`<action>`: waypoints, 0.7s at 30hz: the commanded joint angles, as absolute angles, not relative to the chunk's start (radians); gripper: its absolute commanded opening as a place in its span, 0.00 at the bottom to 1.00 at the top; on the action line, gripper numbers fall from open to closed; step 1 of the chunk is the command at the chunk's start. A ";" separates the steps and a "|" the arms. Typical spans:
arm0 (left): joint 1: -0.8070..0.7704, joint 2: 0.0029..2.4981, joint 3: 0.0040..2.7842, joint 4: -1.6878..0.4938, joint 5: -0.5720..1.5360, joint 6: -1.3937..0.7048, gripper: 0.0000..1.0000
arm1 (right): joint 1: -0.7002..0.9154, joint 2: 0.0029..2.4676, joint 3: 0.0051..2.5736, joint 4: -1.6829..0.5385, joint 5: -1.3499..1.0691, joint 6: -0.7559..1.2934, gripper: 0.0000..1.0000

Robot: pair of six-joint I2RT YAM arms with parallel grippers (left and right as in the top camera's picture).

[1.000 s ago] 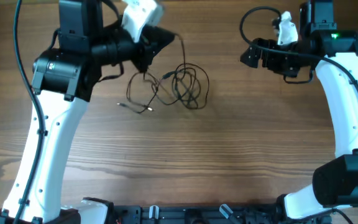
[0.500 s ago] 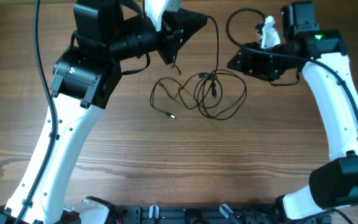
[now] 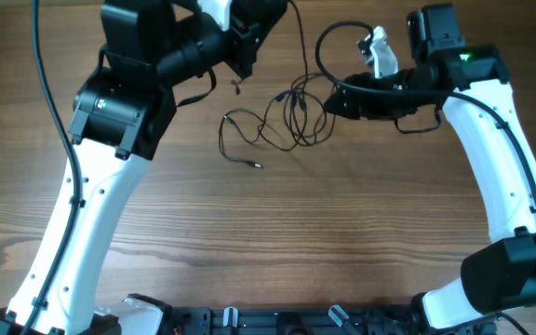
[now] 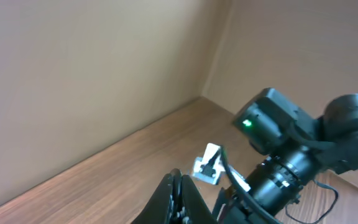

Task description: Untangle cables

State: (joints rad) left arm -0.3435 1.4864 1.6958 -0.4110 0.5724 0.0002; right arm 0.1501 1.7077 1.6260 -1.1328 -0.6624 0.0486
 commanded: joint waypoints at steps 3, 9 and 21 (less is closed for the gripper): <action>-0.305 1.476 1.700 -0.407 0.559 -0.035 0.06 | 0.167 1.717 1.513 -0.937 -0.719 -0.015 0.66; -0.305 1.476 1.700 -0.407 0.559 -0.036 0.06 | 0.167 1.717 1.355 -0.736 -0.805 -0.018 0.68; -0.262 1.488 1.700 -0.607 0.394 -0.037 0.27 | 0.233 1.718 1.163 -0.680 -0.614 0.149 0.64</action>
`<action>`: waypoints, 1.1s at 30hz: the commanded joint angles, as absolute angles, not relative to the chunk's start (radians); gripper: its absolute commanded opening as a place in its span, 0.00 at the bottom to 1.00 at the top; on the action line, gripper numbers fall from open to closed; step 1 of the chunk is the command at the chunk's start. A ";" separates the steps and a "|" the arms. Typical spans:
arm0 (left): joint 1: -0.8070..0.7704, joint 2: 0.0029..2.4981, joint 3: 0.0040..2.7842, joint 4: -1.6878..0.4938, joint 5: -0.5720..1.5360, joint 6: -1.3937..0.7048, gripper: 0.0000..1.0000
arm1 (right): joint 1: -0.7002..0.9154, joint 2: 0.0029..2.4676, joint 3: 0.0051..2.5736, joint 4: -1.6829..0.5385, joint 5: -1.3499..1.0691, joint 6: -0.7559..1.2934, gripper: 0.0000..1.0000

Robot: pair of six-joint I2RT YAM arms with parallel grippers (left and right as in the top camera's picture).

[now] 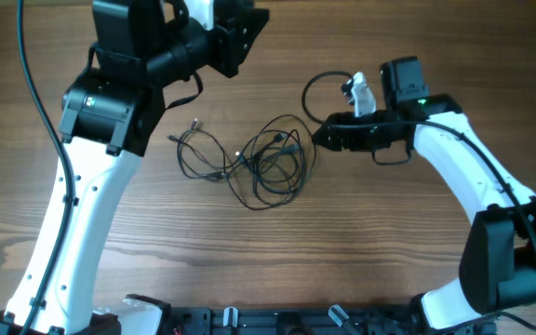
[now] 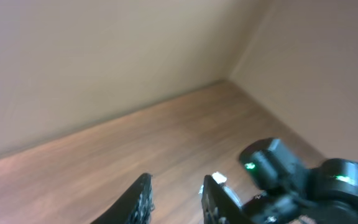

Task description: Untangle cables

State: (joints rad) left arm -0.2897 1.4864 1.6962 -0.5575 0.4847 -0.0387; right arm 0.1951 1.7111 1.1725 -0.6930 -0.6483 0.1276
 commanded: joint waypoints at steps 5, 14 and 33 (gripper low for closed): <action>-0.217 1.526 1.700 -0.735 0.394 -0.033 0.26 | 0.345 1.719 1.163 -0.647 -0.436 0.244 0.64; -0.218 1.558 1.699 -0.854 0.365 0.015 0.25 | 0.428 1.797 1.163 -0.568 -0.314 0.292 0.64; -0.218 1.580 1.573 -0.968 0.387 0.023 0.29 | 0.319 1.693 1.275 -0.627 -0.482 0.341 0.04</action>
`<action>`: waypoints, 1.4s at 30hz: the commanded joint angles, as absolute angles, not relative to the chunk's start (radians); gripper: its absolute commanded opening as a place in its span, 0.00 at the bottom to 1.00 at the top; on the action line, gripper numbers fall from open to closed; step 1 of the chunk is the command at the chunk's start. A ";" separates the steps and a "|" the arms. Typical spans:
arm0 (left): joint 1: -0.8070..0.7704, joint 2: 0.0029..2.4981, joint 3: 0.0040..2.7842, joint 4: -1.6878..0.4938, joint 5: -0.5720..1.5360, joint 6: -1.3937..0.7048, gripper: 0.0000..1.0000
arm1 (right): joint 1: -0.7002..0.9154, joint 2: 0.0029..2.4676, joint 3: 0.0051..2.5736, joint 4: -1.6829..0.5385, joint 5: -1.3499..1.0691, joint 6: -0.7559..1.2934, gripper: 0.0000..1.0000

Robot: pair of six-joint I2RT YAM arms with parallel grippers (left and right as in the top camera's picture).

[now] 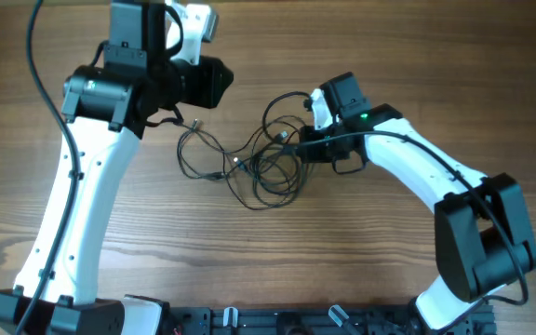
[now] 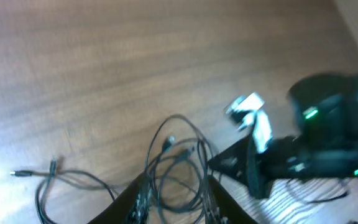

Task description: Untangle cables

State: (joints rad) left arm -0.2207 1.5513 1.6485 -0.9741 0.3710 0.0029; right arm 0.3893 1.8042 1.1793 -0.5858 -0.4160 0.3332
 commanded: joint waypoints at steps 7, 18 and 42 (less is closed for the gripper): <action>-0.218 1.613 1.357 -0.786 0.789 0.211 0.33 | 0.125 1.367 1.478 -0.759 -0.519 0.344 0.04; -0.303 1.647 1.260 -0.661 1.047 0.337 0.47 | 0.072 1.293 1.482 -0.839 -0.382 0.343 0.04; -0.411 1.939 1.260 -0.339 0.772 0.194 0.52 | 0.053 1.285 1.482 -0.973 -0.420 0.288 0.04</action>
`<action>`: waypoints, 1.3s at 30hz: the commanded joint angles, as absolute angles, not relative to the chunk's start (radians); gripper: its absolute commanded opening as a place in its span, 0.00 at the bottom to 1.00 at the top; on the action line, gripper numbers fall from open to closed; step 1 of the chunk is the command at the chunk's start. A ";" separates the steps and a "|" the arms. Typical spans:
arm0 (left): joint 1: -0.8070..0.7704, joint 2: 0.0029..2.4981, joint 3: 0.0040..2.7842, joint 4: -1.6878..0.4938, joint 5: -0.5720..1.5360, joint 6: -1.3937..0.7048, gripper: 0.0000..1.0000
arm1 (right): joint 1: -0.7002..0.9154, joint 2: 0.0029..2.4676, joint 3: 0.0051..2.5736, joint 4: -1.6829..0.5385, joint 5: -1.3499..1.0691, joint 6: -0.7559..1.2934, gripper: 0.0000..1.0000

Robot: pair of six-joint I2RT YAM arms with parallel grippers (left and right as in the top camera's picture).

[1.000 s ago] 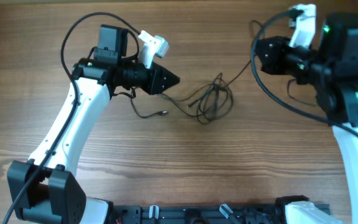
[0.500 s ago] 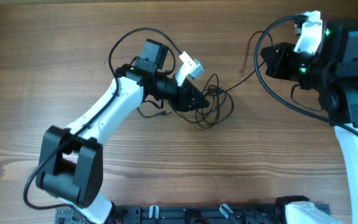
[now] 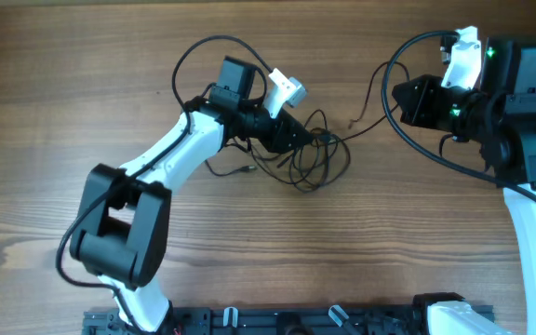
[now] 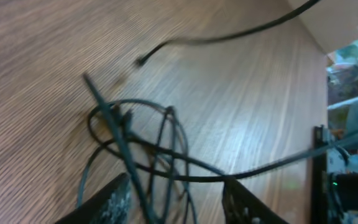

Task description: Untangle cables

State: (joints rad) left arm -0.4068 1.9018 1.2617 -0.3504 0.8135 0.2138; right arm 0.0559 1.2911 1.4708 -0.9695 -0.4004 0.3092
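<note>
A tangle of thin black cables [image 3: 310, 154] lies on the wooden table at centre. My left gripper [image 3: 296, 138] is low over its left side. In the left wrist view it [image 4: 179, 202] is open, its fingers [image 4: 114, 199] wide apart with several strands [image 4: 166, 149] between them. My right gripper [image 3: 400, 96] hangs at the upper right, away from the tangle, and appears shut on one cable. That cable's free end [image 3: 350, 122] dangles near the tangle and shows again in the left wrist view [image 4: 140, 61].
A thick black loop [image 3: 386, 79] by the right gripper is the arm's own wiring. Another plug end [image 3: 246, 170] lies left of the tangle. Bare wood [image 3: 249, 251] stretches toward the front rail [image 3: 287, 321].
My left gripper has come from the upper left down to the tangle's left side. My right gripper has left the tangle for the upper right, with a cable end trailing below it. The tangle sits further right.
First both grippers were high and a cable hung up toward the left one. Then the left gripper stood open and the heap lay loose at centre. My right gripper reached its right edge. Now the right is far away and the left sits open on the heap.
</note>
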 commanded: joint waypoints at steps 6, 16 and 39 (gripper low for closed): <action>-0.414 1.977 1.260 -0.318 0.772 0.187 0.53 | 0.053 1.282 1.482 -0.978 -0.420 0.288 0.04; -0.405 1.966 1.264 -0.274 0.660 0.063 0.04 | 0.053 1.283 1.482 -0.991 -0.377 0.292 0.04; 0.014 1.548 1.265 -0.438 0.812 0.044 0.04 | -0.243 1.469 1.481 -1.121 0.086 0.362 0.95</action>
State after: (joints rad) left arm 0.0086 1.5742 1.2617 -0.4385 0.6983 0.0463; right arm -0.2451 1.4239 1.4708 -1.1275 0.1986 0.4442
